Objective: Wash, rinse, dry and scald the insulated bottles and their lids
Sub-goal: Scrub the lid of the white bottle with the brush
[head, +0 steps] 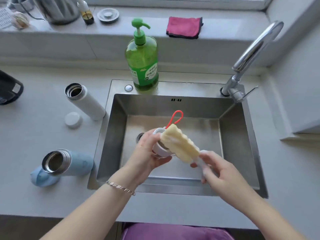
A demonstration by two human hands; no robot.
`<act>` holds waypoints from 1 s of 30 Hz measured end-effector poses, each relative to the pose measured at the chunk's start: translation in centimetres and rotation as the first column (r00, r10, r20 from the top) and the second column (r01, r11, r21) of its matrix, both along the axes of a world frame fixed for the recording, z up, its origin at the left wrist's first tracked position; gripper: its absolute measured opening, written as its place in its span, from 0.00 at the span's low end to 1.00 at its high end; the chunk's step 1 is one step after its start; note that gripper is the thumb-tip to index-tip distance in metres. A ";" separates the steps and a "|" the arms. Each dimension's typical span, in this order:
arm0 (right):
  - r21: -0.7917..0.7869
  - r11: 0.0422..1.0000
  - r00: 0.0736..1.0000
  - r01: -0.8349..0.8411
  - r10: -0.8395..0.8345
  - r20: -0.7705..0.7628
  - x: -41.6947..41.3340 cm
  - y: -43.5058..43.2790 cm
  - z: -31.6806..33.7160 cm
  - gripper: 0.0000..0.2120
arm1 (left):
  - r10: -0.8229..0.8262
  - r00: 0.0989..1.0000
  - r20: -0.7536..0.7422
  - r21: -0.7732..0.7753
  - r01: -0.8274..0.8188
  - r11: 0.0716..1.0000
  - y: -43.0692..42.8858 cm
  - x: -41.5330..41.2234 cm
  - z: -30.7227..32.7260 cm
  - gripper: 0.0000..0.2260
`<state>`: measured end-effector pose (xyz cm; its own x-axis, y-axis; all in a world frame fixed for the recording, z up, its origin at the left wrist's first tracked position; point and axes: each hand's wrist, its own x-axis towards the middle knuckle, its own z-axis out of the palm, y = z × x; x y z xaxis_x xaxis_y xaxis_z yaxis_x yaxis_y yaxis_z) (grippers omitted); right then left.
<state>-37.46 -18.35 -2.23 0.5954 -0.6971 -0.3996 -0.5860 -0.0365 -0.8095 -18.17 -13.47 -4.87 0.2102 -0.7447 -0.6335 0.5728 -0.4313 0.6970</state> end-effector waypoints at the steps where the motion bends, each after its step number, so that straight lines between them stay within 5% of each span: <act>1: -0.072 0.997 0.999 -0.022 0.020 -0.030 -0.2 -0.5 -0.3 0.15 | 0.001 1.000 0.020 0.003 -0.001 1.000 -0.2 -0.8 0.0 0.15; 6: -0.357 0.929 0.985 -0.098 0.041 -0.165 -0.6 -2.6 -1.5 0.22 | 0.025 0.990 0.139 0.025 -0.029 0.999 -1.4 -2.5 0.3 0.12; 15: -0.550 0.821 0.978 -0.152 0.044 -0.204 1.3 -2.4 -1.5 0.21 | 0.043 0.983 0.177 -0.013 -0.041 0.999 -1.9 -2.3 -0.1 0.12; 20: -0.113 0.991 0.990 -0.072 0.057 -0.130 0.8 -3.2 -0.1 0.17 | 0.119 0.981 0.150 -0.049 -0.113 0.992 -2.3 -1.6 -0.3 0.12; 24: -0.089 0.987 0.985 -0.137 0.126 -0.119 1.6 -2.7 1.0 0.14 | 0.126 0.980 0.155 -0.048 -0.120 0.992 -2.9 -1.6 -0.4 0.15; 30: -0.124 0.992 0.982 -0.024 0.000 -0.188 1.5 -3.1 0.4 0.14 | 0.139 0.973 0.183 -0.092 -0.124 0.988 -2.9 -0.7 -0.4 0.13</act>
